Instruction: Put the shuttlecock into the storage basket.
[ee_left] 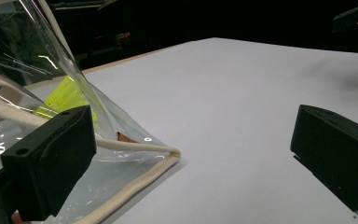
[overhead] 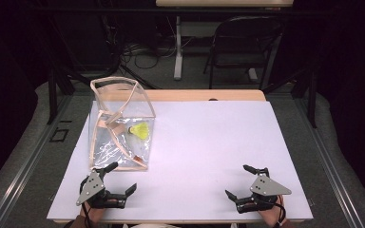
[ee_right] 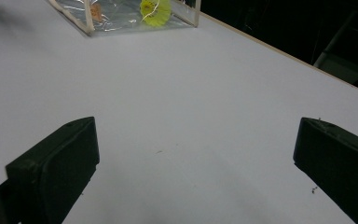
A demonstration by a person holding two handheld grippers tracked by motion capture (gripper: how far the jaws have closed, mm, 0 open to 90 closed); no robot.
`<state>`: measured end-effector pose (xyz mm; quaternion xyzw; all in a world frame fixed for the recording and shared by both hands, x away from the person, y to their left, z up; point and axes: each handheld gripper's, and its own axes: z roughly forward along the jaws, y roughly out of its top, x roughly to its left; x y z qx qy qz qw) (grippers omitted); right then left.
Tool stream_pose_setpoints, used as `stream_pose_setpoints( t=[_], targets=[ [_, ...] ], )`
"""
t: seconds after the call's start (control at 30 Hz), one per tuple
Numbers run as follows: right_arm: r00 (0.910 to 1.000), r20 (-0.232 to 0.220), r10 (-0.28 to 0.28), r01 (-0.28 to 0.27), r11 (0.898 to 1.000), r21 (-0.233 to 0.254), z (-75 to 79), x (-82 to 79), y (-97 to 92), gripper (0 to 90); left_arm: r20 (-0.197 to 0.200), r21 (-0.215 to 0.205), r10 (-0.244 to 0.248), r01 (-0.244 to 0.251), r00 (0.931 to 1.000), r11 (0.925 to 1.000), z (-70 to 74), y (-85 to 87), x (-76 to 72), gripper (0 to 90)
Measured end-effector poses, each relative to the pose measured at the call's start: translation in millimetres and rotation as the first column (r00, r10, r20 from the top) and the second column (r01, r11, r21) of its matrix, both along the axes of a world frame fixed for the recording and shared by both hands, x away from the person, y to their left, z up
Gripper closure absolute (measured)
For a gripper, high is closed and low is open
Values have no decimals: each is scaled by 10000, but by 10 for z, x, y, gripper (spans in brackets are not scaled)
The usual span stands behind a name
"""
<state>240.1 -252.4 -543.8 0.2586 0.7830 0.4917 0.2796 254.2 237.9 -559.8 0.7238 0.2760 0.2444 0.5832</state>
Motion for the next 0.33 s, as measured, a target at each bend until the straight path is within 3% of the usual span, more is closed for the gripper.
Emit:
stream_pose_setpoints(
  t=[0.33],
  targets=[
    [9995, 207, -217, 216, 9998, 55, -10, -26, -26, 0, -14, -8, -16, 16, 10000, 10000, -4, -5, 8, 0]
  ],
)
